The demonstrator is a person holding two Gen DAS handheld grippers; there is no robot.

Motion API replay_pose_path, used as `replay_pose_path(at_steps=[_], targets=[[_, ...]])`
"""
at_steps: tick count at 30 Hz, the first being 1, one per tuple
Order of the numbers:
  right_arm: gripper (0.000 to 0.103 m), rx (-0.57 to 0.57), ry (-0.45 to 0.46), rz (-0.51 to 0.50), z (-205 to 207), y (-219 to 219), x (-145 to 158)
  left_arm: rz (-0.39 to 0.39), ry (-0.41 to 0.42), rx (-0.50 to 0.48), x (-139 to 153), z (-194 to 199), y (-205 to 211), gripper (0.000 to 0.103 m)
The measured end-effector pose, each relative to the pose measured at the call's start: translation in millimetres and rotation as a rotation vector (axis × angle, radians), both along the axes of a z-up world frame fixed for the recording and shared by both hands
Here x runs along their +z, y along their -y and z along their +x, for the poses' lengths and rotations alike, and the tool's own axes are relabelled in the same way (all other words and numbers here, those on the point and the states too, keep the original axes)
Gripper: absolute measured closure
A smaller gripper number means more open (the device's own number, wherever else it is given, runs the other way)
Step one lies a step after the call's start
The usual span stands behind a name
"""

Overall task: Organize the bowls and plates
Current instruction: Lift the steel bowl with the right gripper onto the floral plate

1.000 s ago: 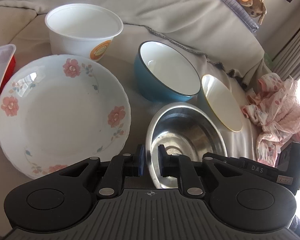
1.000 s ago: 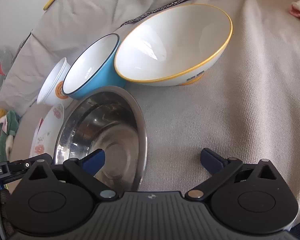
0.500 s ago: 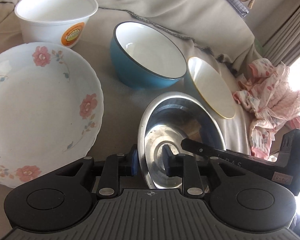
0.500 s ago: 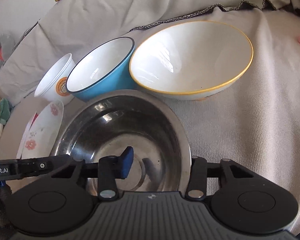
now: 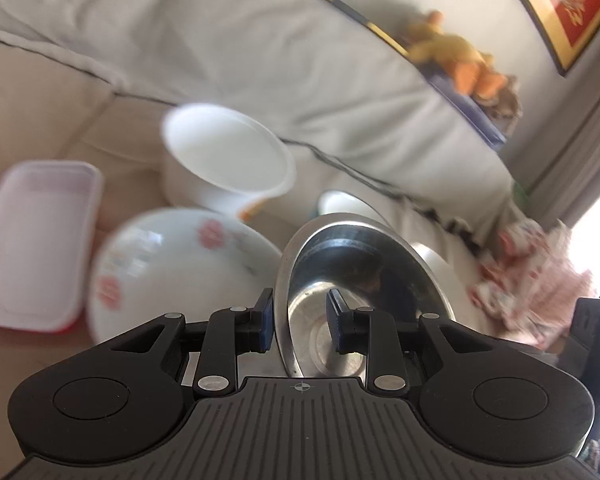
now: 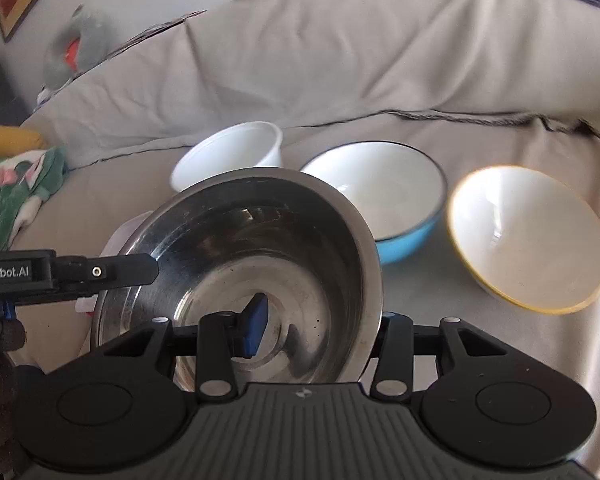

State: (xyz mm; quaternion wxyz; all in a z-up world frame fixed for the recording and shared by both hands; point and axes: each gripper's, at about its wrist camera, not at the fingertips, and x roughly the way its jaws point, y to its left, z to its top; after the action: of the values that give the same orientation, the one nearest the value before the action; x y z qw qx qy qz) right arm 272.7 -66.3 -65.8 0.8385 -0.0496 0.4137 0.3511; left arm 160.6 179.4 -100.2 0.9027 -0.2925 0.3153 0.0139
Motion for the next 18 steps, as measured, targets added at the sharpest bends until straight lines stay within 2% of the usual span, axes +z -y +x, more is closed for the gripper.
replay_pose_path(at_steps=[3, 7, 9, 13, 15, 18], targets=[[0.06, 0.069, 0.003, -0.02, -1, -42, -8, 0.024, -0.01, 0.082, -3, -4, -26, 0.068], [0.061, 0.096, -0.064, -0.037, 9, -73, -30, 0.034, -0.06, 0.136, -19, -2, -47, 0.069], [0.062, 0.103, -0.083, -0.045, 11, -80, -40, 0.044, -0.094, 0.147, -29, 0, -53, 0.069], [0.062, 0.109, -0.056, -0.072, 8, -85, -48, 0.044, -0.133, 0.141, -43, 3, -55, 0.069], [0.062, 0.116, -0.061, -0.063, 10, -84, -49, 0.06, -0.122, 0.151, -43, 1, -55, 0.069], [0.062, 0.109, -0.066, -0.039, 14, -78, -45, 0.133, -0.095, 0.176, -35, -7, -55, 0.071]])
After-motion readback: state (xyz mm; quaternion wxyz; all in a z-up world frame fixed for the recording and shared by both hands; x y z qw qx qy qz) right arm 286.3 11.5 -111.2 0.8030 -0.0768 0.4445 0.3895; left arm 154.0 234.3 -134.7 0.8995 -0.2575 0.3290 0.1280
